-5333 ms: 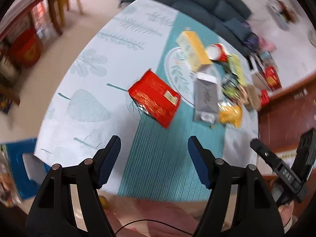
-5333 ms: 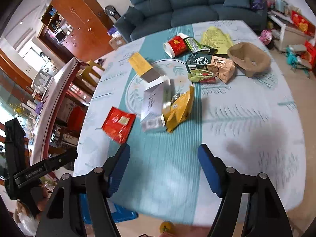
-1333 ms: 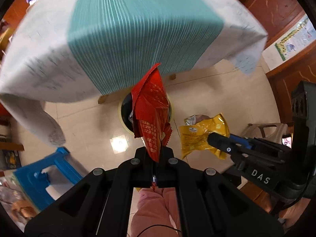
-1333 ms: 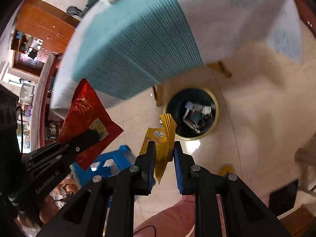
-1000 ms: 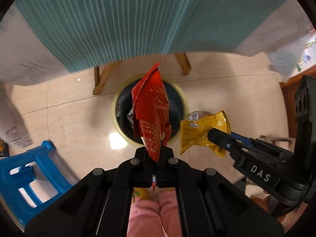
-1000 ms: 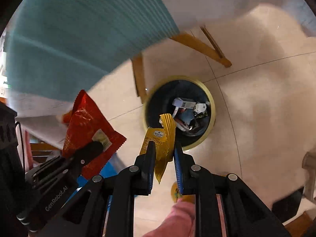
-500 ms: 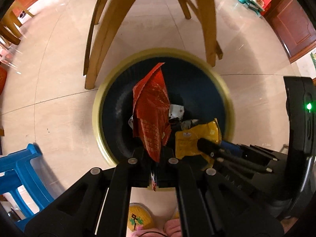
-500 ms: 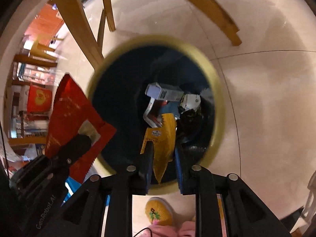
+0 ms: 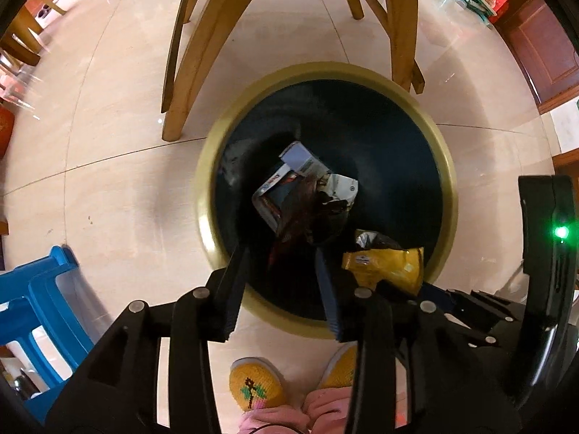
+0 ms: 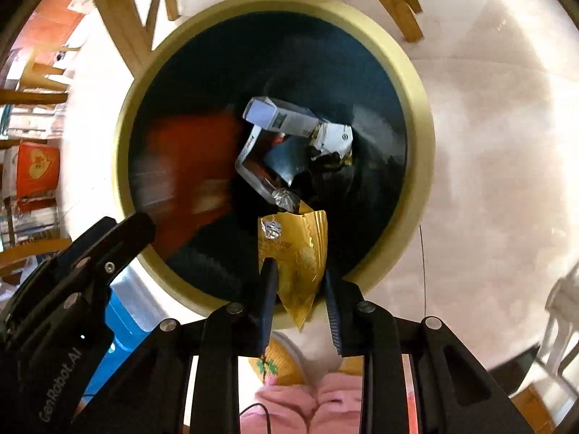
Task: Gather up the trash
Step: 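Open both grippers to drop the packet and wrapper into the bin, then raise both tools back toward the table items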
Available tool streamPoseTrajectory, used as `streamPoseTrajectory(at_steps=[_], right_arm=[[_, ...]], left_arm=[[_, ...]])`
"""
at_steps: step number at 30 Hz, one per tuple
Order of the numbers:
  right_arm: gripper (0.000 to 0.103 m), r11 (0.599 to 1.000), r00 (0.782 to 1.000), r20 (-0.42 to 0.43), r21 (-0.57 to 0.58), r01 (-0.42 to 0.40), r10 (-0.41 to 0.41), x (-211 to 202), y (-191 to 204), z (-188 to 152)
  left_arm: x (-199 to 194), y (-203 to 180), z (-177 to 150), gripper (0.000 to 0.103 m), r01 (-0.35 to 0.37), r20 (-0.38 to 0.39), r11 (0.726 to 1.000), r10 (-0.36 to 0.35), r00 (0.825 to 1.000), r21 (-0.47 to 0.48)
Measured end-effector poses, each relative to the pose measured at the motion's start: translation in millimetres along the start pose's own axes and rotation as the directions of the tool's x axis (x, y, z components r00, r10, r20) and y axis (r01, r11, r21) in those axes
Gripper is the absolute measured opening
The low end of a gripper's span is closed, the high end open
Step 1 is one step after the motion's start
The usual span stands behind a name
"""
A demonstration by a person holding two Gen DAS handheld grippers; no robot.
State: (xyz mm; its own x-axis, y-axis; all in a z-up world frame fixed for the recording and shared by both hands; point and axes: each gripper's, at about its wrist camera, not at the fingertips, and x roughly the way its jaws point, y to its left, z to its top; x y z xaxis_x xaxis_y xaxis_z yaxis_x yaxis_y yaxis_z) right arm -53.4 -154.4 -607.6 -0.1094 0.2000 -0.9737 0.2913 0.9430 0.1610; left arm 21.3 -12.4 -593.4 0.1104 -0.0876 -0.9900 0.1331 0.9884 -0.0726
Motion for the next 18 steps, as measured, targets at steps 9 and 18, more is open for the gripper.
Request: streamPoseTrajectory(at_steps=[9, 18], right_arm=[[0.033, 0.999, 0.999, 0.027, 0.033, 0.030, -0.031, -17.4, 4.0, -3.3], [0.034, 0.996, 0.982, 0.182, 0.070, -0.058, 0.044, -83.6, 6.1, -8.2]], left_arm=[[-25.1, 1.7, -6.1, 0.035, -0.002, 0.018, 1.000, 0.002, 1.000, 0.016], [-82.3, -1.3, -12.4, 0.057, -0.022, 0.100, 0.999, 0.019, 0.995, 0.028]])
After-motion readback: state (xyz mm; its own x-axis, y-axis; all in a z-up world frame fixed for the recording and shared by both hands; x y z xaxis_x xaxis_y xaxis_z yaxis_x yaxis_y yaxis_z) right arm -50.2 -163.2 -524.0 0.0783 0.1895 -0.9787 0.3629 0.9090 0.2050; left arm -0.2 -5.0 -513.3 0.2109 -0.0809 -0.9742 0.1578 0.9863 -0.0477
